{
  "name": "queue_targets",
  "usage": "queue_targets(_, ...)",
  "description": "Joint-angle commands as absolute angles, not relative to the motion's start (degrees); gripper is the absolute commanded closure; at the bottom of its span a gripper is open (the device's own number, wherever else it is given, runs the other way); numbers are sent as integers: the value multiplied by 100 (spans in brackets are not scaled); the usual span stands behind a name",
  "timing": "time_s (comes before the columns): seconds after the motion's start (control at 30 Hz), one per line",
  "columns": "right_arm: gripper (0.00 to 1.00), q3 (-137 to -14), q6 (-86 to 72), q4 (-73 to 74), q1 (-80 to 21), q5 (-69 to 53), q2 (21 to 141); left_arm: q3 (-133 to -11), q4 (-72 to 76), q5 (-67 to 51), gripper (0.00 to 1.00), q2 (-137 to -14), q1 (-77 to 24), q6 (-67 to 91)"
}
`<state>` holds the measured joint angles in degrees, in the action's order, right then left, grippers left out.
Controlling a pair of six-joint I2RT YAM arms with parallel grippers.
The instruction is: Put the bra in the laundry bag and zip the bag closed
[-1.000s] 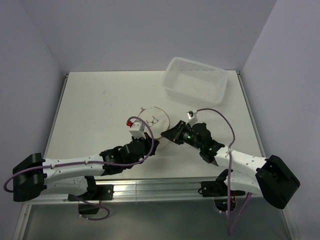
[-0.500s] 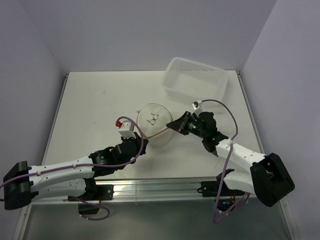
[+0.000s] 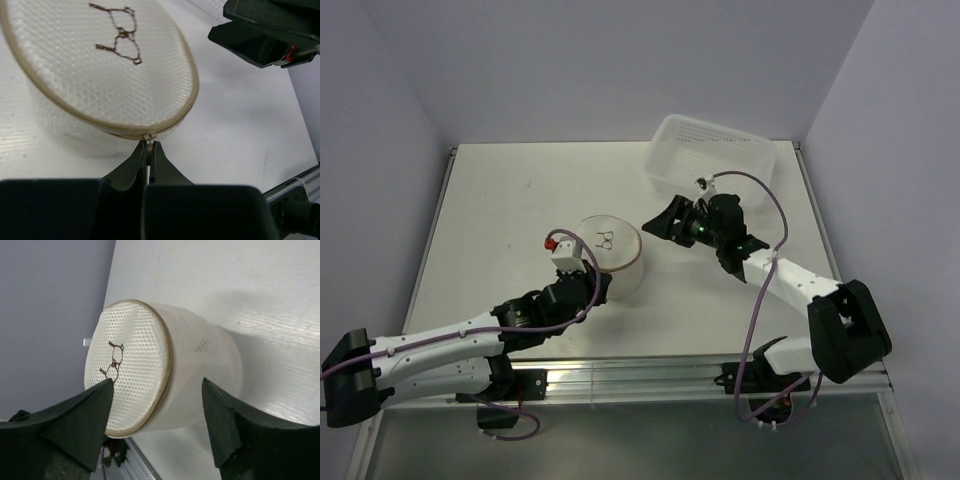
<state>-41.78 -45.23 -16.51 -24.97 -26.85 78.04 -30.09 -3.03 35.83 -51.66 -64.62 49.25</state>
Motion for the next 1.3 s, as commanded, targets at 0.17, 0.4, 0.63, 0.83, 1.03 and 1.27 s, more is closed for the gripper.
queue_targets(0.17, 19, -2805, -5211, -2432, -3442, -1233, 6364, -3243, 1430, 2945, 100, -5984, -6513, 4966)
queue_targets(0.4, 24, -2399, -5827, -3182, -3858, -1213, 6310, -3419, 1661, 2777, 100, -6442, -6671, 4939)
queue_targets(0.63, 42, -2566, -5933, -3349, -3876, -1020, 6609, -3287, 1565, 2821, 100, -6355, -6732, 4992)
queue_targets(0.83, 97, -2698, -5898, -3314, -3858, -897, 6794, -3243, 1328, 2865, 100, -6223, -6724, 4861)
queue_targets(1.03, 100, -2997, -5450, -2909, -3429, -992, 6873, -3112, 563, 3138, 100, -5855, -6628, 4694)
queue_targets(1.27, 100, -3339, -5089, -2664, -2672, -1555, 7215, -2839, -281, 3331, 100, -4967, -6363, 4755)
